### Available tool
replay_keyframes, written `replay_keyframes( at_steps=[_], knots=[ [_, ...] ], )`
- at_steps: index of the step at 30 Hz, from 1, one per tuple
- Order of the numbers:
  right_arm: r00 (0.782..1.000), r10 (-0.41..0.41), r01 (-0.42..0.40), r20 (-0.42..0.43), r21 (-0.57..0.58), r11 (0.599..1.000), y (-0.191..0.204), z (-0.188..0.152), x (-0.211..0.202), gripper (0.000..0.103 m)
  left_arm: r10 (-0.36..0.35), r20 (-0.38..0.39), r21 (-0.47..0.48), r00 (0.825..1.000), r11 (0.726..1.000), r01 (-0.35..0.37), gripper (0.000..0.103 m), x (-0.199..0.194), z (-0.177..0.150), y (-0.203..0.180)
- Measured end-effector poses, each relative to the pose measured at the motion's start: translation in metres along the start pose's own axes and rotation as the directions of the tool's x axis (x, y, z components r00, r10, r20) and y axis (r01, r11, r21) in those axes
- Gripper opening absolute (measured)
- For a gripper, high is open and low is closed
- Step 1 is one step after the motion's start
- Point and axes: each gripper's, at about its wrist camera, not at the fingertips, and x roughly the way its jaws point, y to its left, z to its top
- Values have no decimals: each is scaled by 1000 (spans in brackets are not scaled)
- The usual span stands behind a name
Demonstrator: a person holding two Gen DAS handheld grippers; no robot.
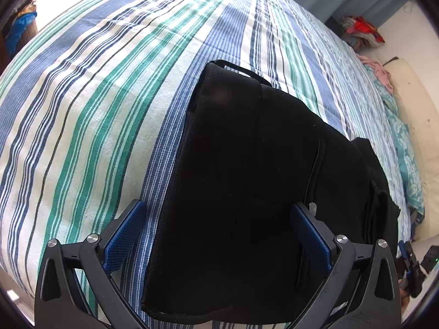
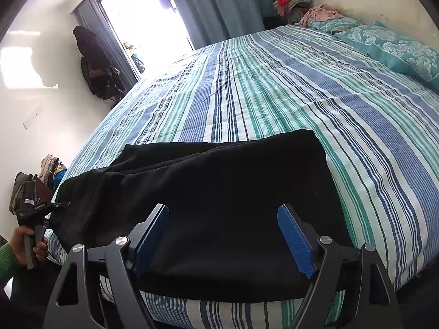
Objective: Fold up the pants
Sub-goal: 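Move the left tool to the waistband edge of the black bundle, then grasp the waistband edge with the left tool, fold it over, release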
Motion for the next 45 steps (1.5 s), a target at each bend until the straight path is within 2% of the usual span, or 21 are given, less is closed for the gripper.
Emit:
replay_keyframes(
  at_steps=[6, 12, 14, 15, 17, 19, 22, 27, 32, 37, 41, 45],
  knots=[
    [1000, 1, -1, 1, 1, 1000, 0, 0, 0, 81, -14, -75, -7, 997, 1000, 14, 103, 1, 5, -2],
    [1000, 2, -2, 3, 3, 1000, 0, 0, 0, 81, -52, -85, -13, 995, 999, 51, 101, -2, 1, -4],
    [1000, 2, -2, 5, 6, 1000, 0, 1, 0, 81, -52, -79, -25, 996, 998, 50, 91, -4, 0, -5],
    [1000, 2, -2, 6, 8, 1000, -1, 1, 0, 81, -48, -69, -29, 996, 999, 46, 75, -6, 0, -5],
    [1000, 4, -4, 8, 13, 1000, -1, 1, -1, 81, -71, -66, -54, 995, 996, 67, 60, -10, 1, -3],
    [1000, 7, -7, 12, 19, 1000, -2, 2, -2, 81, -85, -58, -74, 995, 994, 81, 37, -16, -1, -1],
    [1000, 11, -11, 17, 28, 1000, -4, 3, -3, 81, -73, -36, -98, 997, 993, 69, 25, -27, -3, -6],
    [1000, 16, -17, 23, 43, 999, -7, 4, -5, 81, -57, 33, -116, 998, 991, 61, 20, -54, -6, -30],
    [999, 19, -22, 43, 65, 998, -12, 6, -10, 81, -168, 92, -72, 981, 982, 175, 18, -96, -9, -72],
    [997, 45, -54, 66, 133, 990, -24, 10, -15, 81, -271, 87, 12, 959, 963, 271, 17, -118, -14, -144],
    [997, 32, -45, 77, 173, 984, -36, 12, -18, 81, -339, 54, 62, 939, 940, 335, 17, -104, -21, -206],
    [995, 9, -29, 95, 211, 977, -48, 11, -26, 81, -344, 0, 114, 939, 933, 342, 17, -69, -34, -264]
  ],
)
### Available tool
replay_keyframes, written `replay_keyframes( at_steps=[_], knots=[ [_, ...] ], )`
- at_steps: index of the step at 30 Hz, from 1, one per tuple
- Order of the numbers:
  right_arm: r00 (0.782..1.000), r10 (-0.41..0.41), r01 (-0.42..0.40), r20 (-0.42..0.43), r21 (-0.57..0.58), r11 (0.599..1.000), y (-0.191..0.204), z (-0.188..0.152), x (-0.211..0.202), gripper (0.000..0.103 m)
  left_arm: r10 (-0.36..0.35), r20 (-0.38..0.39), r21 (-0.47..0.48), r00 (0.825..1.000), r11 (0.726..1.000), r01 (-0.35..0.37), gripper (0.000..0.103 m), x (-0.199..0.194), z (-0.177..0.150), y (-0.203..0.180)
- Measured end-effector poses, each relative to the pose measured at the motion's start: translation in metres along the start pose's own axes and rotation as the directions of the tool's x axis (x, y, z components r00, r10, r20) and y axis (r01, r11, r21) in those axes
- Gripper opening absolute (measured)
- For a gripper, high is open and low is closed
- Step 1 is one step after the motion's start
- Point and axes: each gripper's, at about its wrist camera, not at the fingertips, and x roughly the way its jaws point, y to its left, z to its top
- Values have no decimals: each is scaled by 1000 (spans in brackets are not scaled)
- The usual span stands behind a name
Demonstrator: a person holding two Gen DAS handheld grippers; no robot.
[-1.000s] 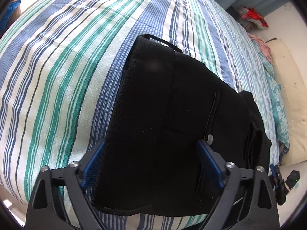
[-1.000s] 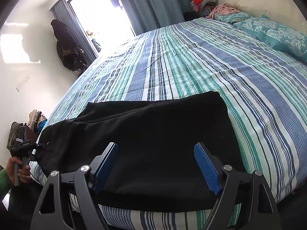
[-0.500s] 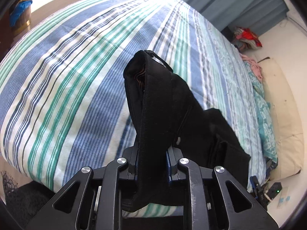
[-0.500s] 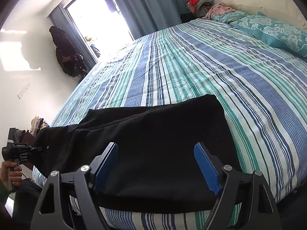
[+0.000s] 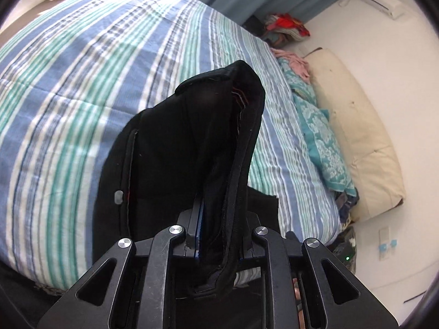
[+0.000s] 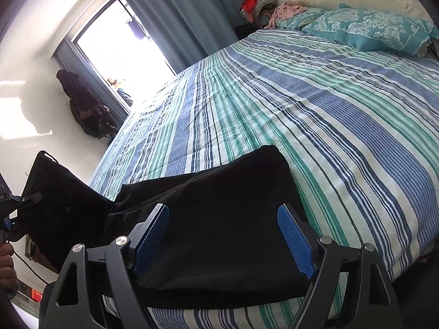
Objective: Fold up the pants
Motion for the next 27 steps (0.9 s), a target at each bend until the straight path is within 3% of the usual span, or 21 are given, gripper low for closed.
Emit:
replay_keyframes(
  at_steps=[5, 6, 7, 9, 11, 15, 18, 21, 24, 27],
  knots=[
    [1000, -19, 18, 25, 47, 999, -15, 2, -10, 81, 52, -68, 64, 996, 997, -47, 20, 71, -21, -32],
    [999, -22, 20, 29, 57, 998, -18, 2, -12, 81, 46, -90, 61, 995, 997, -40, 26, 87, -25, -33],
    [999, -22, 20, 33, 68, 997, -21, 3, -13, 81, 17, -133, 46, 991, 999, -11, 40, 103, -27, -31],
    [999, -12, 8, 43, 93, 996, -27, 4, -16, 81, -68, -241, -24, 968, 998, 64, 63, 134, -33, -23],
    [998, 9, -16, 58, 120, 993, -32, 5, -19, 81, -71, -257, -34, 964, 997, 65, 63, 136, -40, -25],
    [996, 37, -48, 78, 154, 987, -39, 7, -24, 82, -87, -160, 66, 983, 993, 98, 74, 89, -39, -36],
    [996, 52, -63, 69, 159, 985, -40, 7, -22, 82, -18, -29, 129, 999, 991, 22, 82, 42, -31, -23],
    [993, 114, -116, 23, 105, 988, -26, 7, -12, 82, 79, 93, 95, 993, 992, -88, 86, 6, -26, 17],
    [974, 216, -220, -72, -56, 974, 13, 1, 2, 82, 255, 156, 61, 954, 962, -267, 86, -6, -28, 65],
    [929, 287, -344, -235, -259, 902, 60, -11, 19, 81, 365, 173, 34, 915, 926, -376, 86, -12, -43, 105]
  ],
)
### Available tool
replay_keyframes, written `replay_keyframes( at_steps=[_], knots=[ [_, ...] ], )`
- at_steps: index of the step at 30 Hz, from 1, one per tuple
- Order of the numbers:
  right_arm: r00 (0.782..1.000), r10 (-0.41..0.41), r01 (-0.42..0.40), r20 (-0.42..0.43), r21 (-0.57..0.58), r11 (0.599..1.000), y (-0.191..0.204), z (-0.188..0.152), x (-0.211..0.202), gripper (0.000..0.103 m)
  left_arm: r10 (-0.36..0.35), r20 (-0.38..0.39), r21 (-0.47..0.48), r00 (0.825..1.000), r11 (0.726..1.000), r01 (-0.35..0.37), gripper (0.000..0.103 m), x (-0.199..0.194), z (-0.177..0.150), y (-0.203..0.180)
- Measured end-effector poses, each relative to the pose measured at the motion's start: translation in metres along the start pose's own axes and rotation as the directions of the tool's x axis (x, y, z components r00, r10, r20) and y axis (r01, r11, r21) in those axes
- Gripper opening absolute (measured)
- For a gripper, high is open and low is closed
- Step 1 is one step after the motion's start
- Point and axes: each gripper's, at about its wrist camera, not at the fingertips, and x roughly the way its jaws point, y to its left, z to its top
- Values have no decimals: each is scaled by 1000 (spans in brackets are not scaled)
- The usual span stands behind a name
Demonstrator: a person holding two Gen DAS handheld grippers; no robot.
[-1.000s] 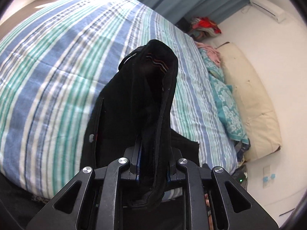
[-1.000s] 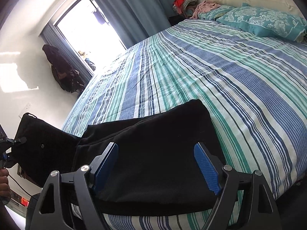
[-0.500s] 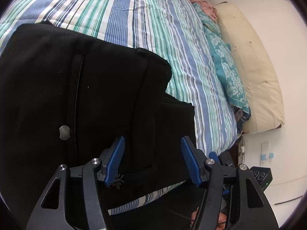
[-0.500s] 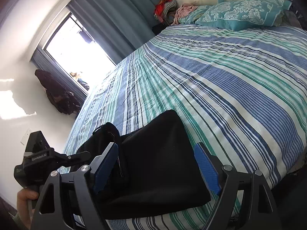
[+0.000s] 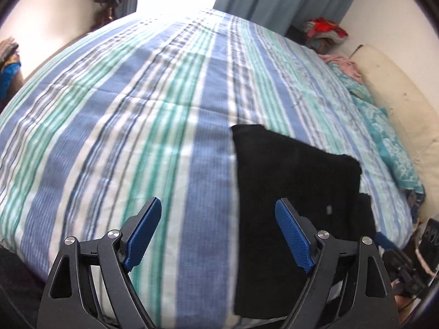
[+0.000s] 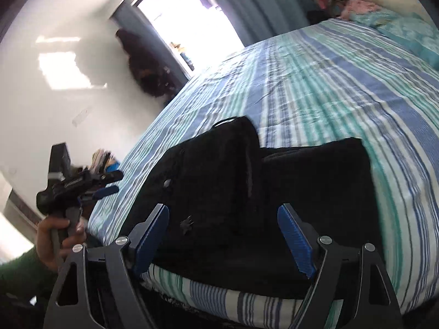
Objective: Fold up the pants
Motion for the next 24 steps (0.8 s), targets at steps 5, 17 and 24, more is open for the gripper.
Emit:
replay_keyframes(
  at_steps=[5, 17, 24],
  knots=[
    [984, -36, -6, -173, -234, 972, 21, 10, 39, 81, 78, -7, -26, 997, 997, -78, 86, 7, -32, 32],
    [896, 190, -231, -402, -56, 971, -20, 18, 72, 81, 213, -12, 85, 977, 974, -211, 86, 28, -32, 22],
    [863, 187, -222, -469, -19, 975, -26, 23, 89, 81, 267, -10, 107, 964, 959, -264, 86, 33, -32, 24]
  ],
)
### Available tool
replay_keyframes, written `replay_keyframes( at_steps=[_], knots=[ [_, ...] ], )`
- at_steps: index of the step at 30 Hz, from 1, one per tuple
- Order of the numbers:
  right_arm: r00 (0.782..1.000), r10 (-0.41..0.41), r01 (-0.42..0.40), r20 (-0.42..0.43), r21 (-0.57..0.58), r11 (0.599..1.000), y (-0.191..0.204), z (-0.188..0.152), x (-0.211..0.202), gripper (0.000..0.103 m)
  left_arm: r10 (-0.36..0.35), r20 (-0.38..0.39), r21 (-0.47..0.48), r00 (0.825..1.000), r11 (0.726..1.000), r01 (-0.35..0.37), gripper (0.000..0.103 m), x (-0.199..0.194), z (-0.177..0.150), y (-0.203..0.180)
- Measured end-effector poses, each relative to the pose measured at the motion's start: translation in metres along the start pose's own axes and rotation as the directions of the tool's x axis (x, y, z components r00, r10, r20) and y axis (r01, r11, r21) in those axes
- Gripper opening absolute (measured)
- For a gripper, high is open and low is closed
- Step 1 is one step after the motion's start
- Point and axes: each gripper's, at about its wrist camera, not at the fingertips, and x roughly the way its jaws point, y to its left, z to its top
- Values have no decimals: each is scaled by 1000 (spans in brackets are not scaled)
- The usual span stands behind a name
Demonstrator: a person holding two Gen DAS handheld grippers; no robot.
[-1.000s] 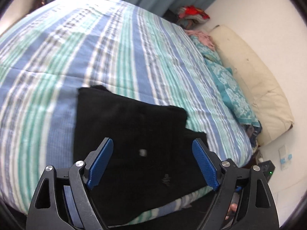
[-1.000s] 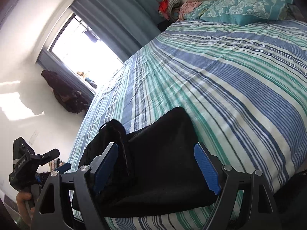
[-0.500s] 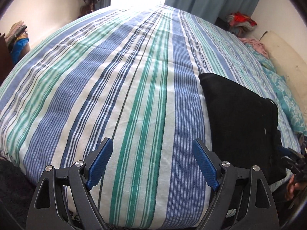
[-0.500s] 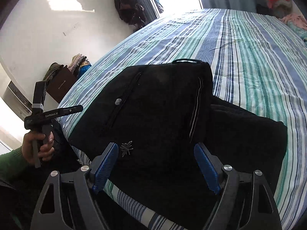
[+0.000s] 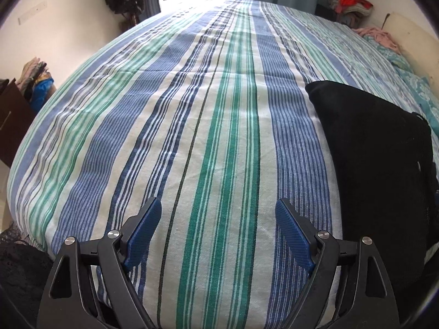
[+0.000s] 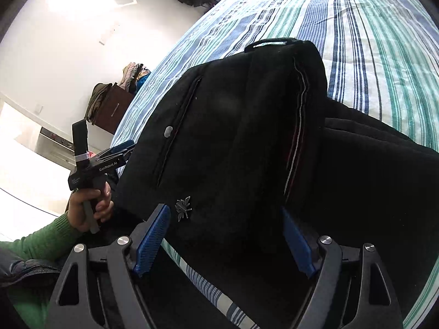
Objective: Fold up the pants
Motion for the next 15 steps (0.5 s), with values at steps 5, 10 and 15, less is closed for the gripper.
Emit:
replay_keyframes(
  at_steps=[5, 10, 15],
  knots=[
    [998, 33, -33, -61, -14, 999, 3, 8, 8, 82, 14, -18, 4, 1000, 1000, -14, 86, 4, -2, 1],
    [992, 107, -98, -73, 117, 988, -11, 22, 12, 87, 20, -16, 14, 1000, 1000, -20, 86, 5, -2, 0],
    [999, 32, -27, -40, 109, 994, -2, 21, 13, 67, 15, -22, 8, 1000, 1000, -15, 88, 6, -1, 2]
  ],
)
